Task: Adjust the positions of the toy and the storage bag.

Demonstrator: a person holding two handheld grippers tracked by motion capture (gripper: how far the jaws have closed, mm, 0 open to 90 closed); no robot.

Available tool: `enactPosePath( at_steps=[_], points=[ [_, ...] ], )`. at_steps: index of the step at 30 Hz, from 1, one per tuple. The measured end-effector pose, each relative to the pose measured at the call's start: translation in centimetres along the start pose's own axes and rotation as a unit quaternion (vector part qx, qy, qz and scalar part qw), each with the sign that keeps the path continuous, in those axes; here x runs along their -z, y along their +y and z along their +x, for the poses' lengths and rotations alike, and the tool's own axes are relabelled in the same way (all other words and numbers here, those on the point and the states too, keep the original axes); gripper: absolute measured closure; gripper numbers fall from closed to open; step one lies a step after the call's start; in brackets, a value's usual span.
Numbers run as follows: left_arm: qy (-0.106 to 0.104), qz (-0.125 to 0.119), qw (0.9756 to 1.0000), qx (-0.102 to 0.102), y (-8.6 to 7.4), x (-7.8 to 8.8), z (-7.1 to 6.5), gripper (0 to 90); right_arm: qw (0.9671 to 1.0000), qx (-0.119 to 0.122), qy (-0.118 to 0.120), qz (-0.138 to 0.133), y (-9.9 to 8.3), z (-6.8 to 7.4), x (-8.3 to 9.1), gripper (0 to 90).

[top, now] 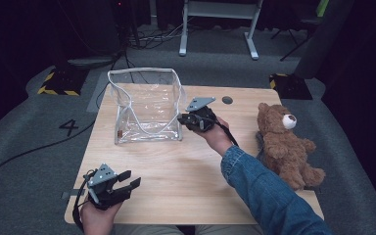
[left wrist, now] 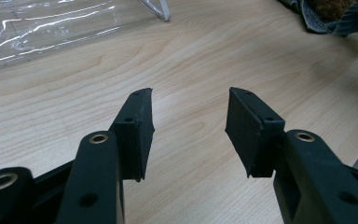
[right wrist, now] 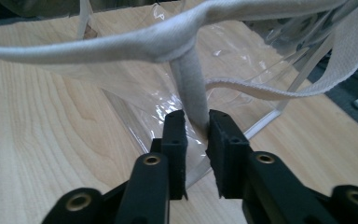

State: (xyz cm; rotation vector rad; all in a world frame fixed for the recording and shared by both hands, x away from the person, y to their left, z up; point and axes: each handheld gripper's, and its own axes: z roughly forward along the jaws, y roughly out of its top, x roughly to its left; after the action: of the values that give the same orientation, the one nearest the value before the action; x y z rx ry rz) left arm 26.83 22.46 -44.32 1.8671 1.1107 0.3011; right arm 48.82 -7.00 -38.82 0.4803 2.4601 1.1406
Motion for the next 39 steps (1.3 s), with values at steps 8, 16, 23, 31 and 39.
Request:
enactPosePath(
  at_steps=[8, 16, 23, 31, 39],
  points=[
    [0.005, -0.007, 1.0000, 0.002, 0.0, 0.3, 0.1, 51.1, 1.0000, -0.002, 0.001, 0.008, -0.7, 1.7, 2.0, 86.6],
    [0.020, -0.016, 0.9997, 0.005, 0.7, 0.2, 0.2, 49.0, 0.9996, -0.024, 0.014, -0.004, -2.8, 2.9, 7.3, 86.8],
    [0.028, -0.008, 0.9995, -0.013, 1.5, -0.8, -0.1, 48.0, 0.9983, -0.054, 0.018, -0.013, -5.8, 3.4, 12.2, 86.9],
    [-0.003, 0.013, 0.9988, -0.046, 2.9, -3.2, -1.5, 46.7, 0.9967, -0.078, 0.020, -0.013, -9.0, 4.3, 16.6, 86.9],
    [-0.034, 0.035, 0.9952, -0.085, 4.3, -5.4, -3.2, 45.0, 0.9951, -0.096, 0.023, -0.012, -11.2, 5.0, 19.5, 86.8]
  ],
)
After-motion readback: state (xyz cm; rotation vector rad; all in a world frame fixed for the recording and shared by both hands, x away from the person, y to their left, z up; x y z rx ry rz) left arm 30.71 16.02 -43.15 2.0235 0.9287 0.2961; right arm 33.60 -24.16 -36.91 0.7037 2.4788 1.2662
